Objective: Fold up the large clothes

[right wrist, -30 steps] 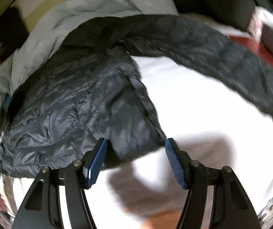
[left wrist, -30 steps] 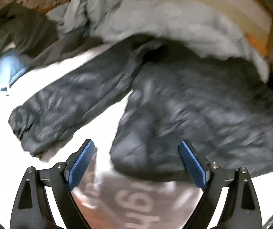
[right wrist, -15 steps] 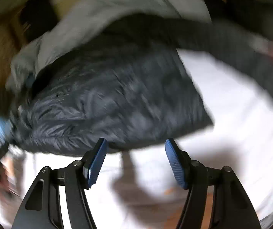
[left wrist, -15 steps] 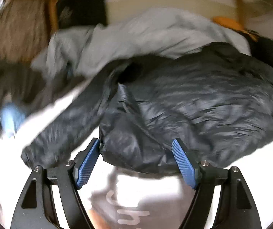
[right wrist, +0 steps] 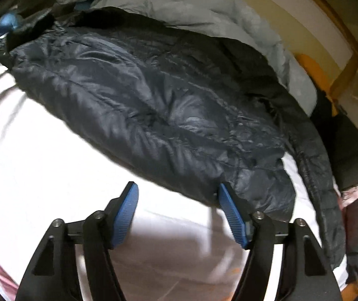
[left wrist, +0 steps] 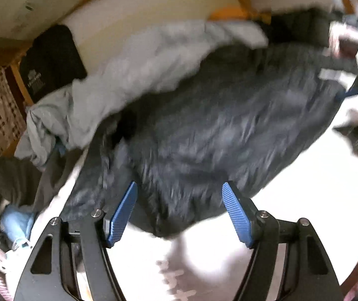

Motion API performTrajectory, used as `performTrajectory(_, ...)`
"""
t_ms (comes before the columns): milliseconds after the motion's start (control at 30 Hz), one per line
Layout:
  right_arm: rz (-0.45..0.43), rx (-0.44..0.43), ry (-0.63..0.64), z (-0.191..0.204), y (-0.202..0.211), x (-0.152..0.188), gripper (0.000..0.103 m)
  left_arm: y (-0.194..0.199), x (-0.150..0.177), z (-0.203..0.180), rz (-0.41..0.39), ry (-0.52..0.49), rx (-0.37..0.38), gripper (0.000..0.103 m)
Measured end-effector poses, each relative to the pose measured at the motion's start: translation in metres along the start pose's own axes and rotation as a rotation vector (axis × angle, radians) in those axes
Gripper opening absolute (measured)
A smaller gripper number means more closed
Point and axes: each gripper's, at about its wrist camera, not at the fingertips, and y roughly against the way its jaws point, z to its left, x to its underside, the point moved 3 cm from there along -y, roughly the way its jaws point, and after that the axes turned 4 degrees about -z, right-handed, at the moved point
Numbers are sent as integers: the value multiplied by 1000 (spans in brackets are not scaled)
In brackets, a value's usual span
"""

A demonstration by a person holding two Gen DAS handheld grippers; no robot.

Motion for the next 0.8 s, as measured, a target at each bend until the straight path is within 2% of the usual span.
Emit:
performTrajectory(33,2,47,-5,-5,0,0,70,8,-6,1,-41,18,10,70)
performTrajectory(67,-3,134,-2,-12,-2,-1,70,16,-12,3,-82,32,16,70)
performTrajectory(100,-2,153,-1,-15,-2,-1,70,19,-16,1,-101,32,28,70)
performTrajectory(133,11,134,-16,-18,-5,-2,70,22,-18,-3,-108,22,44,70)
performTrajectory(200,44,79,-62,-21,-14,-2,70,12,-13,-12,-34,-28,49,71)
performTrajectory(333,57,63,-67,-23,-22,-5,70,-50,31,-15,297,-74,1,69)
performTrajectory(367,61,59,-80,-25,-24,-6,70,-61,41,-14,343,-87,-19,70)
performTrajectory(467,72,93,-123,-33,-28,-7,70,-68,37,-9,293,-66,-54,73)
performTrajectory(533,63,151,-140,-38,-28,-8,70,-81,37,-3,306,-32,-87,74)
performTrajectory(567,61,190,-149,-43,-30,-9,67,-87,37,1,303,-8,-103,70)
performTrajectory(600,64,200,-159,-46,-32,-9,55,-91,35,4,297,10,-119,63)
performTrajectory(633,69,193,-178,-49,-34,-10,45,-95,34,6,299,22,-132,43)
performTrajectory(667,70,163,-206,-52,-35,-10,31,-97,33,6,292,31,-132,27)
performTrajectory(700,62,140,-228,-53,-32,-10,22,-95,32,5,279,31,-141,24)
performTrajectory(733,51,135,-236,-53,-28,-10,20,-90,30,3,268,22,-152,19)
performTrajectory(800,16,142,-229,-51,-10,-8,15,-70,24,0,239,5,-162,17)
